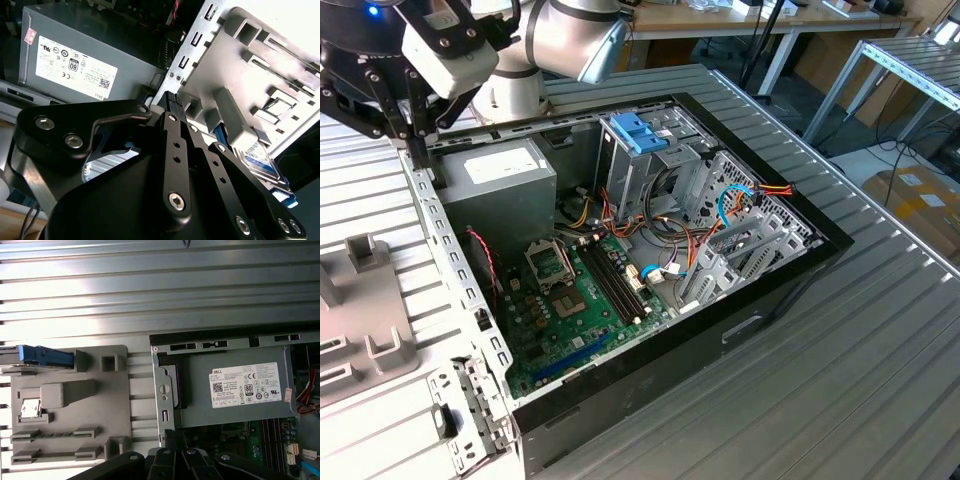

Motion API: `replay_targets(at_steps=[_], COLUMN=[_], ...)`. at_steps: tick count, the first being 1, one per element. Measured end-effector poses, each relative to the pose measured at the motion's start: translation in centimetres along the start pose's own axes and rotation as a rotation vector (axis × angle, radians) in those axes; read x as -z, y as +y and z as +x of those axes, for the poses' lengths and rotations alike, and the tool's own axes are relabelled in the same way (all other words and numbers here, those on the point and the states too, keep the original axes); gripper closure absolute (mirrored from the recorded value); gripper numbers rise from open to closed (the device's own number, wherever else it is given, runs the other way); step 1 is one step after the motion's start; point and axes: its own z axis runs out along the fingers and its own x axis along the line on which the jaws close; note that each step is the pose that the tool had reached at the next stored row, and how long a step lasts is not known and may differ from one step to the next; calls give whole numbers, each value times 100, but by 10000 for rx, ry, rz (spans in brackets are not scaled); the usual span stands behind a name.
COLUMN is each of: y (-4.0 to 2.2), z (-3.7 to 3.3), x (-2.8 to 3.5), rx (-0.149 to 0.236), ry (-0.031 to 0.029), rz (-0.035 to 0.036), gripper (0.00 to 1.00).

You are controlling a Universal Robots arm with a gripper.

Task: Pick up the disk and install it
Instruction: 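Reach for the disk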

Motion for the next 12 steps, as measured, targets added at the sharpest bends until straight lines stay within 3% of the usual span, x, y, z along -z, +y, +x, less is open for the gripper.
replay_targets(at_steps=[12], y=[-7], z=[92], x=[2], rx=[-1], ry=[-1], rz=[-1], gripper=[89])
